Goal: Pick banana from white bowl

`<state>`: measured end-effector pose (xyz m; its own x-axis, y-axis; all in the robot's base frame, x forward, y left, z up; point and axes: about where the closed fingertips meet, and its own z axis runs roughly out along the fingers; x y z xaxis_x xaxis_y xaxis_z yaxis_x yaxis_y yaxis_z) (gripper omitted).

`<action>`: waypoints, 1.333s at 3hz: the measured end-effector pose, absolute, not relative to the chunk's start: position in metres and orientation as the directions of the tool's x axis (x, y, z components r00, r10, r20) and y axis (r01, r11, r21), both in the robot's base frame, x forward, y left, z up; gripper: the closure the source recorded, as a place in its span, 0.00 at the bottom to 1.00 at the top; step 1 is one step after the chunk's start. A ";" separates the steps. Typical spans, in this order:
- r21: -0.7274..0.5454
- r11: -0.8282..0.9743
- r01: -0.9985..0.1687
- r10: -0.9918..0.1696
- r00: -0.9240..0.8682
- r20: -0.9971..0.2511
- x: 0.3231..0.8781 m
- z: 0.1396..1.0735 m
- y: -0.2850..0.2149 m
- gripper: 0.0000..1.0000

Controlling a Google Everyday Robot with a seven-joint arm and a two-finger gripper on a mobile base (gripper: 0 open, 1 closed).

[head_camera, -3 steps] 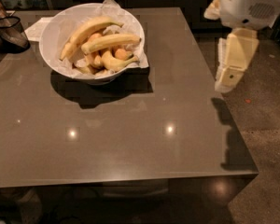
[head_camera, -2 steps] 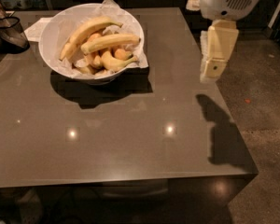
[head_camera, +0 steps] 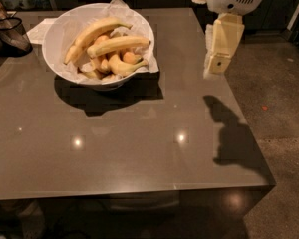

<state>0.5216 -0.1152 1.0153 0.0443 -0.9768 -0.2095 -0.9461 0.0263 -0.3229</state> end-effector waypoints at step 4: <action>-0.332 -0.024 -0.943 -0.941 0.133 -0.310 0.614 1.016 -0.063 0.00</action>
Offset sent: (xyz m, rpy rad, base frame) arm 0.1058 0.0528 -0.0029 0.0589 0.0879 0.1204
